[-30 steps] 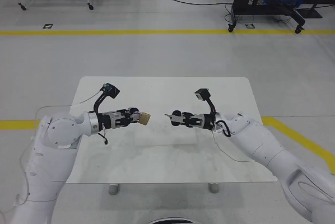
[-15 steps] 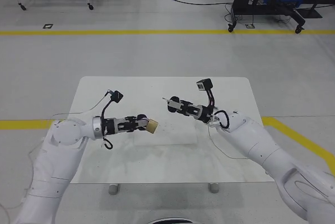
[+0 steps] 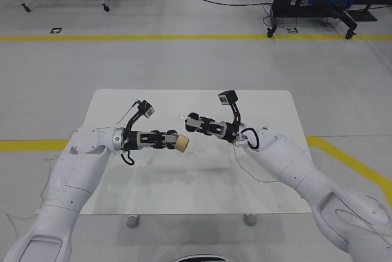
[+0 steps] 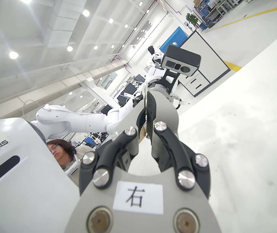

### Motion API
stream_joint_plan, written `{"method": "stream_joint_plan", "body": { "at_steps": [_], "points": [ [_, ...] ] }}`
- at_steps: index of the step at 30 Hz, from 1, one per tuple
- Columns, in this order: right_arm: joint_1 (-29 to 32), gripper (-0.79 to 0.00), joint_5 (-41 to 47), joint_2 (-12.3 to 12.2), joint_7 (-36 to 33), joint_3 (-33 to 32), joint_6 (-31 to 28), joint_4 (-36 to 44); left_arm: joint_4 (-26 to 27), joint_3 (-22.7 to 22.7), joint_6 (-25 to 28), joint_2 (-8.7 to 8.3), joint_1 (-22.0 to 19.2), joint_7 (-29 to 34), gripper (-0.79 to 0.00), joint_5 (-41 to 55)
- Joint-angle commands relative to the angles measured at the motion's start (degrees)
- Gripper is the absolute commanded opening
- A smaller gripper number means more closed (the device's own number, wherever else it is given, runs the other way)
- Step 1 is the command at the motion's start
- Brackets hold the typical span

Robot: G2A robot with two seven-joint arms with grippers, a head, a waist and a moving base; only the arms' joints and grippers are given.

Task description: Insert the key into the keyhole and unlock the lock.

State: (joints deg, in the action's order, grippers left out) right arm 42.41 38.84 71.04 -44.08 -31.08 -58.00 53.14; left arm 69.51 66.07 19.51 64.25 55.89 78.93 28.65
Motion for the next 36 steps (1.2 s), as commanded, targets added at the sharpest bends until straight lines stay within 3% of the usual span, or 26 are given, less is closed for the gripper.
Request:
{"method": "stream_joint_plan", "body": {
  "at_steps": [1, 15, 23, 28, 36],
  "points": [
    [0.3, -0.785, 0.9, 0.1, -2.2, -0.5, 0.0, 0.6, -1.3, -0.6, -1.5, 0.17, -0.7, -0.1, -0.785, 1.0],
    [2.1, -0.785, -0.8, -1.1, -2.2, -3.2, 0.0, 3.2, -10.6, -4.1, -10.3, 1.83, -4.7, -1.9, -0.785, 8.1],
    [5.4, -0.785, -6.9, -2.7, -1.2, -10.3, 0.0, 5.3, -15.1, -6.1, -15.5, 3.30, -6.4, -3.9, -0.785, 13.8],
    [9.9, -0.785, -13.8, -4.5, 0.8, -15.6, 0.0, 8.8, -15.7, -6.9, -15.8, 3.70, -7.0, -4.9, -0.785, 14.0],
    [9.9, -0.785, -13.8, -4.5, 0.8, -15.6, 0.0, 8.8, -15.7, -6.9, -15.8, 3.70, -7.0, -4.9, -0.785, 14.0]
  ]
}}
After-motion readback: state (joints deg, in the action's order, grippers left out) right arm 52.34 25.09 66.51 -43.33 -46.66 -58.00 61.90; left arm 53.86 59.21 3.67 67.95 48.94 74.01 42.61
